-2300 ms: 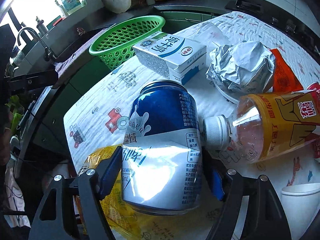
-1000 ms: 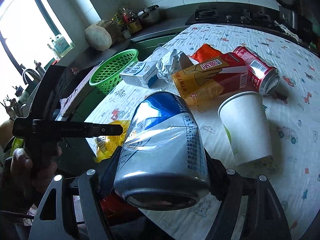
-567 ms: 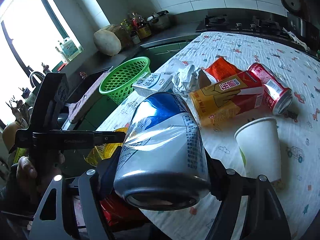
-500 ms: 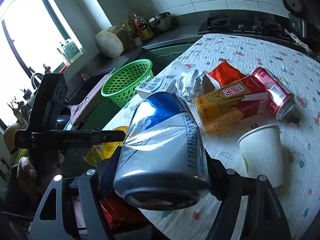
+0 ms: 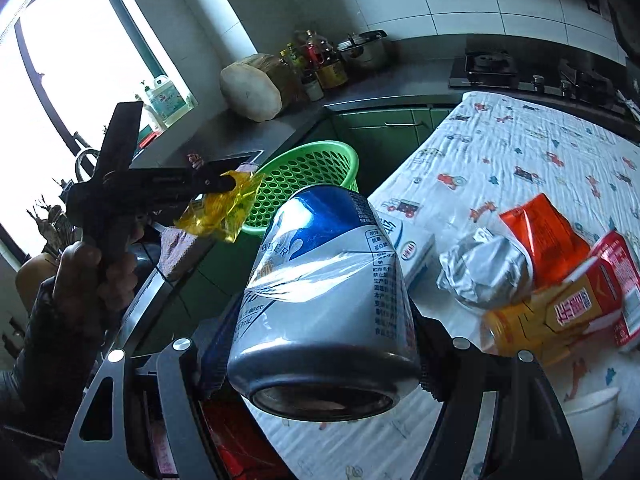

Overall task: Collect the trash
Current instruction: 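Carry the can with the right tool and wrapper with the left into the green basket, release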

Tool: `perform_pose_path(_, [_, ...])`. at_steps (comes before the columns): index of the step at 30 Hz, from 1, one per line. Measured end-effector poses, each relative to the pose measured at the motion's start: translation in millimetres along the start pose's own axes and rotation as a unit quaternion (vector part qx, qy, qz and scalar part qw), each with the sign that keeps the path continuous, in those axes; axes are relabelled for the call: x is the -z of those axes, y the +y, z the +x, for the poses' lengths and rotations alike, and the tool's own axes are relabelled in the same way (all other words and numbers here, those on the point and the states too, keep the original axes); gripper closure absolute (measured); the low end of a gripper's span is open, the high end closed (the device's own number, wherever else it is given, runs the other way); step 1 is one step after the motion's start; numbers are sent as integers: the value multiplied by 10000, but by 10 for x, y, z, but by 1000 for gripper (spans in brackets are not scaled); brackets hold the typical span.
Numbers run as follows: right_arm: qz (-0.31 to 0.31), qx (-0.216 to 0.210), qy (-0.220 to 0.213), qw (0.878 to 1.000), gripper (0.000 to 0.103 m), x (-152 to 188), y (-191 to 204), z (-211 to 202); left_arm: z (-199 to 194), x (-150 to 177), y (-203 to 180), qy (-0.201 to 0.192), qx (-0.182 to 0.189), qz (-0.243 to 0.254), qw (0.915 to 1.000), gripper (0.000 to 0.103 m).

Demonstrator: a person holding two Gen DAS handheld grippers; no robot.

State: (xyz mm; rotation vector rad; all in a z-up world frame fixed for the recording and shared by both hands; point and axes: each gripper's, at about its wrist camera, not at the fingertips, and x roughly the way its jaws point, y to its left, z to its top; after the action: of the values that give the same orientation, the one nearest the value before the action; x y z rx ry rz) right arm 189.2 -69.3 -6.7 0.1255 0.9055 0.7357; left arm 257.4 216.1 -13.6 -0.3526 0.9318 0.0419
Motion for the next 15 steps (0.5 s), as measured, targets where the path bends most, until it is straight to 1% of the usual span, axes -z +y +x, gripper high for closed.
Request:
perform_pose_path(2, [-13,-18,30,10000,31,-111,55,138,142,-216,191,-5,-68,-76,9999,90])
perform_pose_path(5, [-21,-32,77,10000,32,-277,116,340,402,-435,432,109,-181,-174,9996,90])
perform_pose_path(8, [-62,-13,132,9999,32,-430,186,547,699,-563,595,259,-311,-186,9990,89])
perform_pose_path(9, [-75,-11,159,9998,32,-481,206,622,788,-588,659,336,-363,-208,9986,87])
perform_pose_path(11, [-102,-7,198,9998,32,-578,246,772,920,-607,767,439,-364,-250,9981,86])
perform_pose_path(12, [-119,-8,221,9997,31,-627,268,850,963,-611,814,485,-400,-279,9976,83])
perform_pose_path(13, [-135,-15,230,9996,32,-674,292,919,1000,-617,864,524,-392,-326,9973,76])
perform_pose_path(15, [-181,-4,251,9995,32,-770,336,1066,1028,-614,952,514,-361,-403,9972,66])
